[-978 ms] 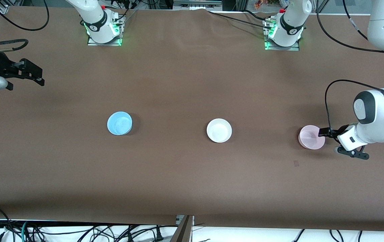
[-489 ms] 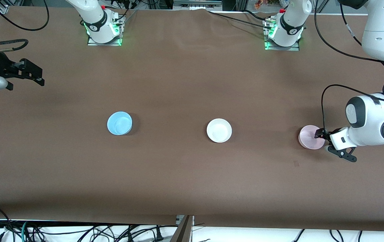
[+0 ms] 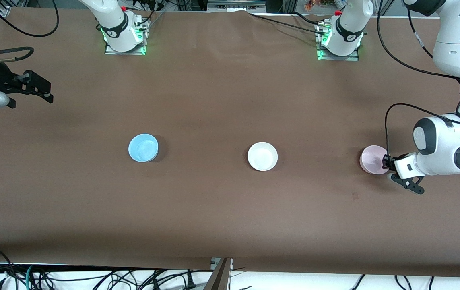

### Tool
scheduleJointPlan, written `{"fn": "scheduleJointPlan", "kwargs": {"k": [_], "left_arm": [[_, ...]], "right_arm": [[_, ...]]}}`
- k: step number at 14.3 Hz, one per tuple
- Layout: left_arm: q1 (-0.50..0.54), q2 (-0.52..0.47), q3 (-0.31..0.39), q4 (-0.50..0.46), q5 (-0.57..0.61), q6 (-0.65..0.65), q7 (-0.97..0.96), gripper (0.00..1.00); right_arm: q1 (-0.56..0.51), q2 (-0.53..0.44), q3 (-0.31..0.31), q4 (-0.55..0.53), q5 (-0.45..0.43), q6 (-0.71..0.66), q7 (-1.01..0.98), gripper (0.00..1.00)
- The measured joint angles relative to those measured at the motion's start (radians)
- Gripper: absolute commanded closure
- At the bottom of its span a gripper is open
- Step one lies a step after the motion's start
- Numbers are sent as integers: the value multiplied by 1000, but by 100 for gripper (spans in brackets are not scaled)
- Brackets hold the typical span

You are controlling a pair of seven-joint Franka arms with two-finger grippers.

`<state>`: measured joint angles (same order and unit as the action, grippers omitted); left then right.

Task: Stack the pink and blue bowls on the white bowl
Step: 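Grasp the pink bowl rim with the left gripper and carry it toward the white bowl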

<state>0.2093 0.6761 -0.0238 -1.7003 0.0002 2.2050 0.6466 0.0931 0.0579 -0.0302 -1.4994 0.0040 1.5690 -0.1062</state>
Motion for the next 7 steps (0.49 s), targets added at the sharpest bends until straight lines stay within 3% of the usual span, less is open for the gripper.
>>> {"fn": "scheduleJointPlan", "kwargs": {"k": [7], "left_arm": [[-10,-6,-16,24,0,-30,-42,100]], "right_arm": [[0,0,0,0,0,0,0,0]]}}
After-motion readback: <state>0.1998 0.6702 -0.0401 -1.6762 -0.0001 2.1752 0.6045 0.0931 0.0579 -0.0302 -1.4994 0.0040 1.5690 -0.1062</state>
